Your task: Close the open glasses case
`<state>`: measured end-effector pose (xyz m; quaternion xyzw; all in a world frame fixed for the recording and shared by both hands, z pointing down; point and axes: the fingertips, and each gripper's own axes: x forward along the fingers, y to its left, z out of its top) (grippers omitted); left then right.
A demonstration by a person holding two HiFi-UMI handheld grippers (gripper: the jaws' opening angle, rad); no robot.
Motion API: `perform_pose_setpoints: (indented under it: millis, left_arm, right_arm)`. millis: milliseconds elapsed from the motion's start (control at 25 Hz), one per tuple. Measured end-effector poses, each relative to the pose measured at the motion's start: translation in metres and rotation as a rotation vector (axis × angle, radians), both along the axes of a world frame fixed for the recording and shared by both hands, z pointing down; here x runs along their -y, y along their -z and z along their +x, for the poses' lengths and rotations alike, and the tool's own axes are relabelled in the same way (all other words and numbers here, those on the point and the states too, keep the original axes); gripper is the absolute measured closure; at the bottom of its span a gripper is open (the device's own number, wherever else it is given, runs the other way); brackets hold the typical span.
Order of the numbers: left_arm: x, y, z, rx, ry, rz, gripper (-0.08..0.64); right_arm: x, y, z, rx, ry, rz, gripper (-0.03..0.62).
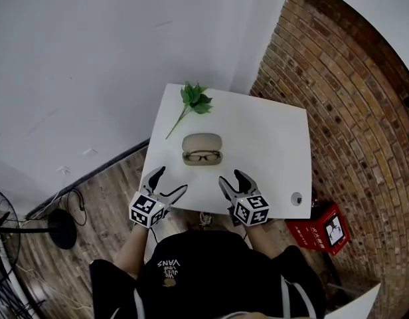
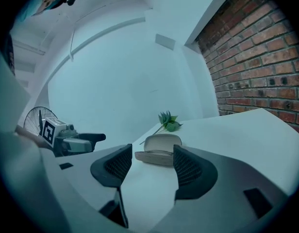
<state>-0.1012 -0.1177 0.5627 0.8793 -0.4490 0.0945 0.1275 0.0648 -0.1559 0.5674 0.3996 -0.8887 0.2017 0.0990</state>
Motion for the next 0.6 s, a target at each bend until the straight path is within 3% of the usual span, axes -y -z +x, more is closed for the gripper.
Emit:
perform_pose_setpoints:
  millis: [600]
  left_arm:
    - [0.097, -0.026, 0.020, 0.017, 0.004, -0.074, 0.118]
  right_arm:
    - [0.064, -0.032, 0.001, -0.052, 0.182, -0.061, 0.347]
